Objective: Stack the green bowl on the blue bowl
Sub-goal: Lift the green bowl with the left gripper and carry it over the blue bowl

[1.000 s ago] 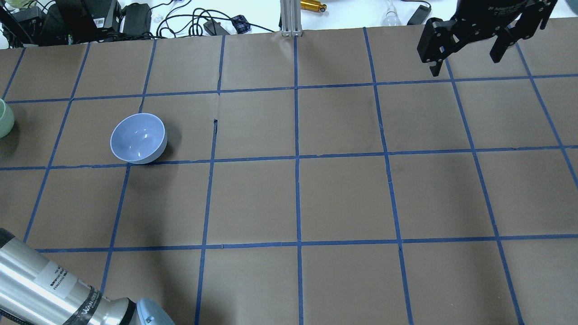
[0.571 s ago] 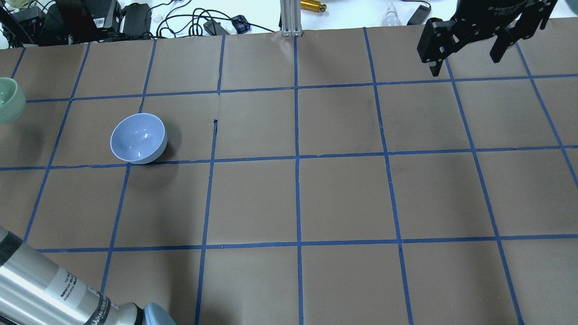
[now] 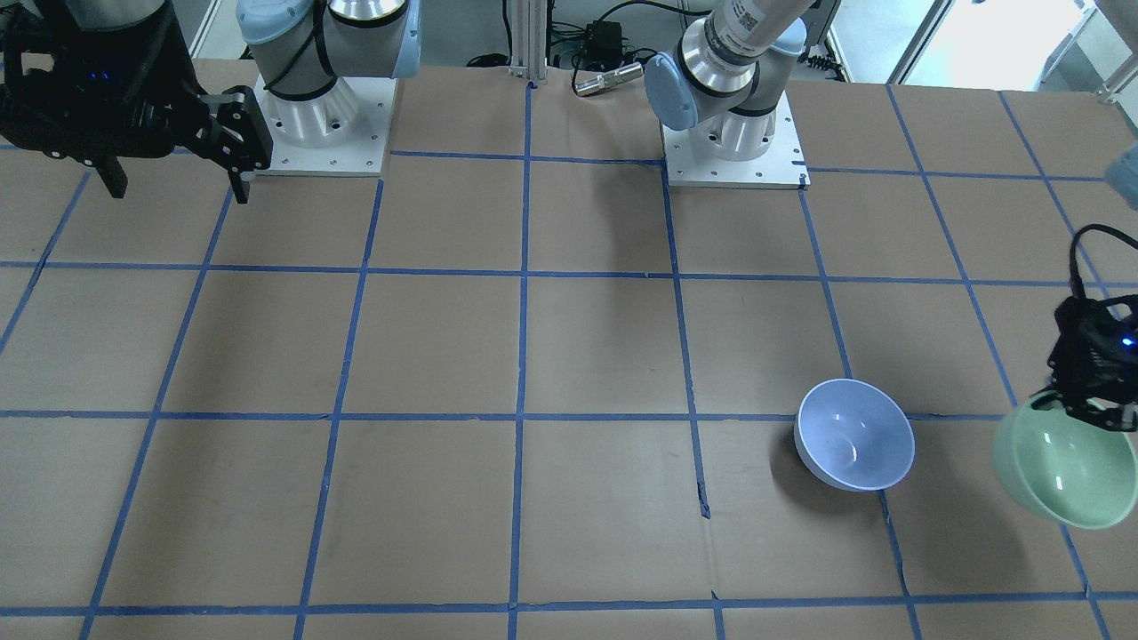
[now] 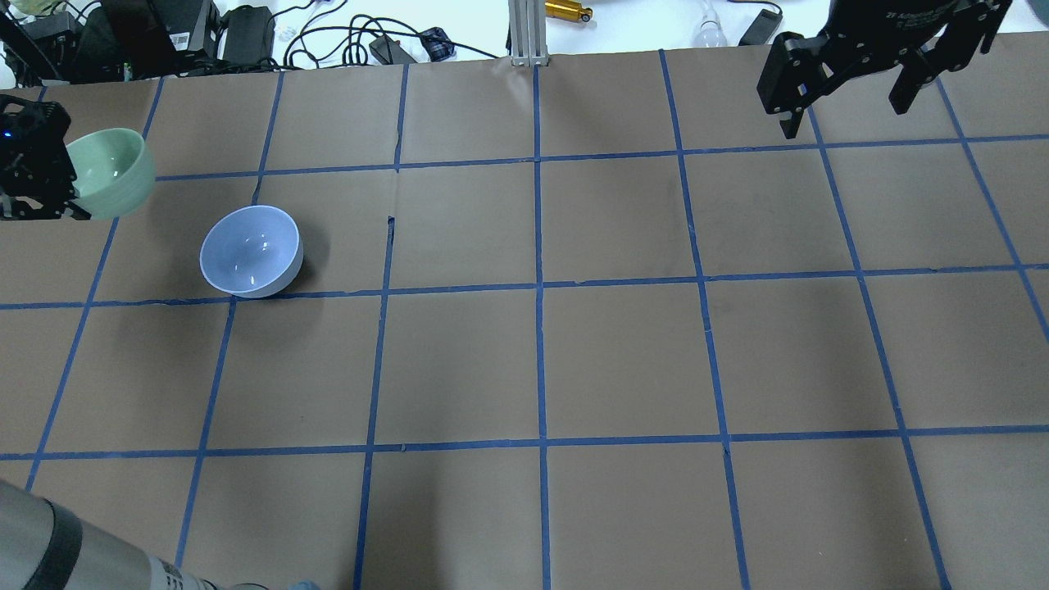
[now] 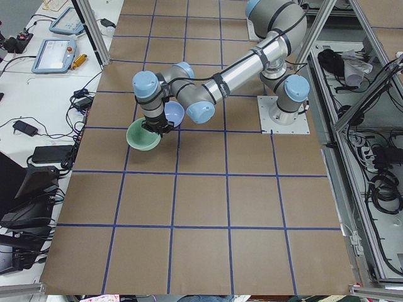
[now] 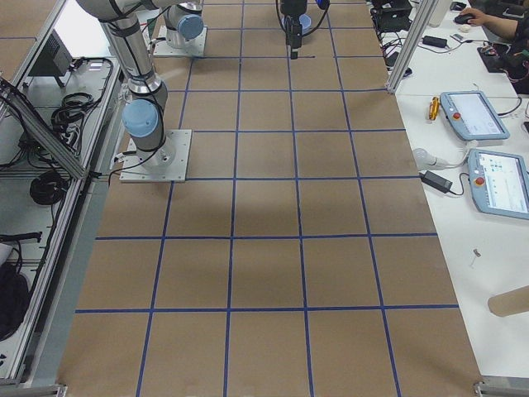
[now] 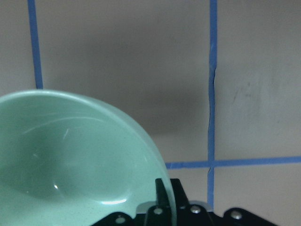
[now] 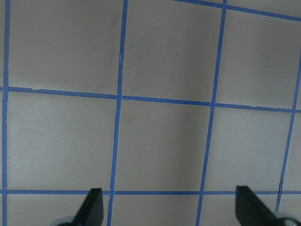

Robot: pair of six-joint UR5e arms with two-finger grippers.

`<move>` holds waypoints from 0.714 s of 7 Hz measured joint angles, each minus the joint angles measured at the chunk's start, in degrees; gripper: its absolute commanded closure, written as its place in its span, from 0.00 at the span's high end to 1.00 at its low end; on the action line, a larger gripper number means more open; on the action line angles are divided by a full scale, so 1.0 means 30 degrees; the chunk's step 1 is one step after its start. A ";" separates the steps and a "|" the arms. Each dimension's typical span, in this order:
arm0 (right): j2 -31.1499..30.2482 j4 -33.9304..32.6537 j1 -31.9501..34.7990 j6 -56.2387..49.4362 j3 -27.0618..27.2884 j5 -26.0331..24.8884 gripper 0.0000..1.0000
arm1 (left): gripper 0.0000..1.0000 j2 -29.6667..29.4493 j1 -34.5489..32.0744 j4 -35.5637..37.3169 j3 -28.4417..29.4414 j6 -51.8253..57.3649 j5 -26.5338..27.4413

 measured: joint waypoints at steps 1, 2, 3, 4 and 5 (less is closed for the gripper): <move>0.0000 -0.0001 0.0000 0.0001 -0.0001 0.0000 1.00 | 0.00 0.1414 -0.1025 0.0091 -0.1618 -0.1566 -0.0006; 0.0000 -0.0001 0.0000 0.0001 0.0000 0.0000 1.00 | 0.00 0.2583 -0.2111 0.0182 -0.2699 -0.3029 0.0014; 0.0000 0.0000 0.0000 0.0000 0.0000 0.0000 1.00 | 0.00 0.3382 -0.3044 0.0641 -0.3610 -0.4009 0.0043; 0.0000 0.0000 -0.0001 0.0001 -0.0001 0.0000 1.00 | 0.00 0.3902 -0.3562 0.1709 -0.4773 -0.4568 0.0070; 0.0000 0.0000 -0.0001 0.0000 0.0000 0.0000 1.00 | 0.00 0.4299 -0.3772 0.3218 -0.6202 -0.4789 0.0091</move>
